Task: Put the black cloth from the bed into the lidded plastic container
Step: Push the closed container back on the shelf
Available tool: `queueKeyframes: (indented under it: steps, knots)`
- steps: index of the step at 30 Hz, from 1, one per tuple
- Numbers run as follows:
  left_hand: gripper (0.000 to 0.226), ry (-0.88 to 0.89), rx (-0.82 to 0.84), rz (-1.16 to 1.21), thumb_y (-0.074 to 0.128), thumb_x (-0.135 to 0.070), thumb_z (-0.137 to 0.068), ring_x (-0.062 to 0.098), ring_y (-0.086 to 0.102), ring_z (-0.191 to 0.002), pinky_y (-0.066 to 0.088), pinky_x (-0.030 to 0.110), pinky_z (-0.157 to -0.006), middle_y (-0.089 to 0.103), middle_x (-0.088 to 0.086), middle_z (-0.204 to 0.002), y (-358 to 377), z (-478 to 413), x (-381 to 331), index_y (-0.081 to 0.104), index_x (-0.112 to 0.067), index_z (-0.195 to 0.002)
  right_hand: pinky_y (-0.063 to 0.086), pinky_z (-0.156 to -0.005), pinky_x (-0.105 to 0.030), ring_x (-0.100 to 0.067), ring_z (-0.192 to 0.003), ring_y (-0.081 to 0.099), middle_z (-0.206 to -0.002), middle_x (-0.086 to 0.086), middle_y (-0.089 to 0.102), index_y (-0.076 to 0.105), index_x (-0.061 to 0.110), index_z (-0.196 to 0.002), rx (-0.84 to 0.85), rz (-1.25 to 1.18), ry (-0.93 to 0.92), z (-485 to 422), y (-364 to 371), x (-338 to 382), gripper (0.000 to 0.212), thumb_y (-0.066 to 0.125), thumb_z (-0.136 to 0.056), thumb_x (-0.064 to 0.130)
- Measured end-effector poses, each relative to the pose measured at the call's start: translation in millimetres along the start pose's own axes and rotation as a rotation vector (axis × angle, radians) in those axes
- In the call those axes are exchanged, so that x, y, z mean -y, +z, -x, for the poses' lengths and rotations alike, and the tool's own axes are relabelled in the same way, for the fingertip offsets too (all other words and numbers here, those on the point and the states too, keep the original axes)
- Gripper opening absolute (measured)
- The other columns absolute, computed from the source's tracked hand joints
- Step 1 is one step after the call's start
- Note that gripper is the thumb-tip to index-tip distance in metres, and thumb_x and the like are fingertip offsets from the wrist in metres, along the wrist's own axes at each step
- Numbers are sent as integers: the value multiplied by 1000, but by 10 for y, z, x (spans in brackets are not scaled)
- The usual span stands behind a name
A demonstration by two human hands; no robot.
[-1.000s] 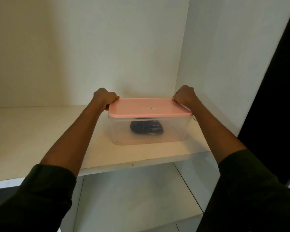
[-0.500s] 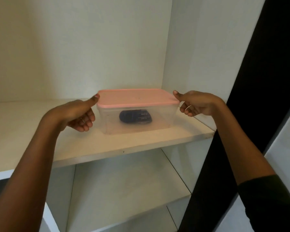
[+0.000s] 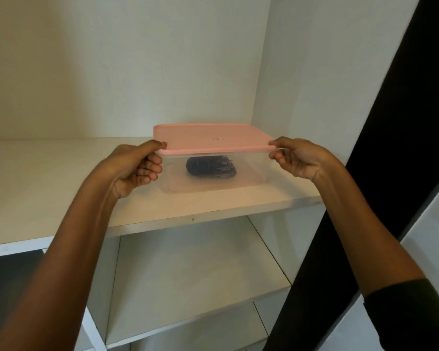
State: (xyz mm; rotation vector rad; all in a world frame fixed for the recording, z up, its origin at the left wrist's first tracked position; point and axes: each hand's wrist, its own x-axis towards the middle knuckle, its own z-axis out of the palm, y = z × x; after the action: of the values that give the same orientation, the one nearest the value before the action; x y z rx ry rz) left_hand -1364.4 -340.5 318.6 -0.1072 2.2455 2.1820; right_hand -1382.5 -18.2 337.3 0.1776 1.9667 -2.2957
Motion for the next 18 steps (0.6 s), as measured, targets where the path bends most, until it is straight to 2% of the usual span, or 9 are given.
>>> queueKeyframes:
  steps: [6, 9, 12, 13, 15, 17, 18]
  knots:
    - [32, 14, -23, 51, 65, -32, -82, 6, 50, -28, 44, 11, -35, 58, -1, -36, 30, 13, 23, 58, -10, -59, 49, -36, -13, -4, -30, 53, -44, -5, 64, 60, 2, -88, -47, -37, -45, 39, 55, -62, 12, 56, -93, 12]
    - [34, 19, 14, -24, 64, -36, -83, 7, 53, -30, 45, 13, -36, 61, 0, -40, -4, 37, -12, 59, -10, -61, 50, -38, -14, -5, -34, 56, -47, -4, 66, 58, 2, -96, -46, 75, -54, 73, 63, -32, 14, 56, -93, 15]
    - [44, 25, 67, -335, 60, -51, -80, 9, 59, -37, 47, 17, -40, 67, 3, -49, -121, 38, -153, 65, -10, -65, 51, -41, -17, -10, -43, 59, -61, -6, 69, 58, 6, -103, -68, 464, -46, 106, 39, 117, 26, 60, -91, 29]
    - [50, 44, 45, -462, 58, -57, -78, 10, 62, -41, 48, 19, -44, 70, 2, -53, -162, 15, -223, 67, -10, -67, 51, -43, -18, -11, -49, 60, -68, -6, 69, 60, 8, -101, -103, 630, -60, 95, 38, 189, 32, 61, -89, 37]
    - [60, 147, -102, -615, 52, -66, -76, 18, 68, -55, 53, 25, -55, 73, 5, -66, -190, -76, -351, 70, -9, -74, 54, -50, -23, -15, -64, 63, -84, -5, 67, 60, 8, -100, -209, 895, -147, 7, 75, 328, 43, 62, -84, 48]
    - [65, 319, -325, -734, 45, -67, -81, 30, 69, -79, 53, 32, -74, 73, 12, -88, -137, -218, -462, 69, -7, -87, 57, -71, -34, -24, -87, 66, -106, -9, 65, 58, 8, -113, -296, 1102, -296, -145, 195, 447, 51, 58, -86, 50]
    - [62, 395, -375, -804, 42, -63, -84, 34, 65, -94, 48, 33, -82, 71, 15, -102, -68, -283, -518, 67, -8, -97, 53, -87, -38, -29, -103, 62, -121, -12, 61, 55, 7, -122, -299, 1209, -367, -213, 284, 488, 54, 52, -90, 49]
